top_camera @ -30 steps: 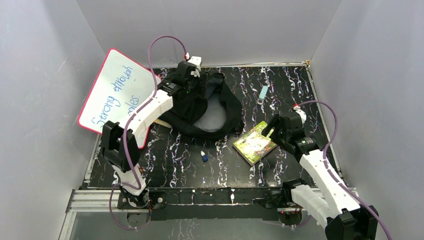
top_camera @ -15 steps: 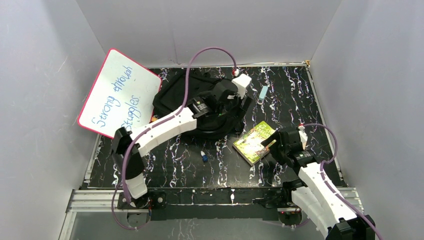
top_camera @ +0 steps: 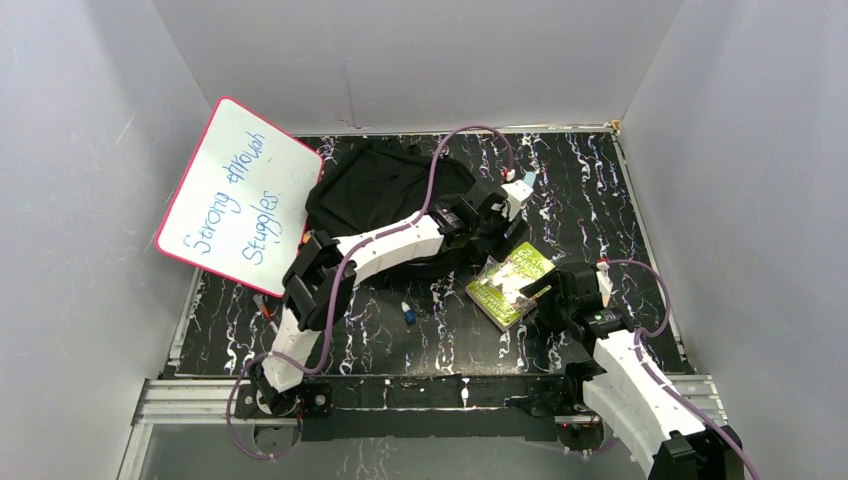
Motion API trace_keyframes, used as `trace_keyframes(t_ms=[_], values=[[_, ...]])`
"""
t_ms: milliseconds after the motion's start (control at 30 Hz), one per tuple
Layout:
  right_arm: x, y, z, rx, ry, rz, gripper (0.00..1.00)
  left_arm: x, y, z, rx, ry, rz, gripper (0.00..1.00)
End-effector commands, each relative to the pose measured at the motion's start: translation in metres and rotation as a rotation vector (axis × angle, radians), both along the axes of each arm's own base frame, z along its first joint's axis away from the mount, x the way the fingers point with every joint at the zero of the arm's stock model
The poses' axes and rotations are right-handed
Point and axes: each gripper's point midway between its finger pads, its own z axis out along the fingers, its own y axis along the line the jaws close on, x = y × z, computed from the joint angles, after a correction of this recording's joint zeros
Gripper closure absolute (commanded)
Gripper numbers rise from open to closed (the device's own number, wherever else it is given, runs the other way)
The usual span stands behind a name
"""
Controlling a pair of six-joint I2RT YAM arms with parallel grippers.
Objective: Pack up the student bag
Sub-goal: Pick up the book from the center of the board.
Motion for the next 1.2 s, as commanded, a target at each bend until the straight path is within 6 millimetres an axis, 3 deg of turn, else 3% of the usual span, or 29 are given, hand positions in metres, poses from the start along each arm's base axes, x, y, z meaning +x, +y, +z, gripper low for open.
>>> trace_keyframes(t_ms=[0,367,533,733,1067,1167], values=[[0.014,0.002,0.006,0.033,-0.056,-0.022,0.23,0.007,-0.019,0.013,-0.079,0.010,-0.056,0.25],[0.016,-0.002,-0.006,0.025,-0.032,-0.033,0.28,0.009,-0.023,-0.044,-0.067,0.179,-0.066,0.27],[0.018,-0.006,-0.004,0.005,-0.042,-0.035,0.29,-0.001,-0.022,-0.061,-0.061,0.239,-0.074,0.36],[0.018,-0.007,-0.006,-0.004,-0.042,-0.032,0.29,-0.017,-0.026,-0.068,-0.095,0.321,-0.098,0.45],[0.019,-0.011,-0.008,-0.023,-0.044,-0.036,0.30,-0.037,-0.024,-0.084,-0.114,0.420,-0.128,0.50],[0.021,-0.011,-0.009,-0.025,-0.048,-0.035,0.34,-0.040,-0.025,-0.085,-0.116,0.432,-0.134,0.53]])
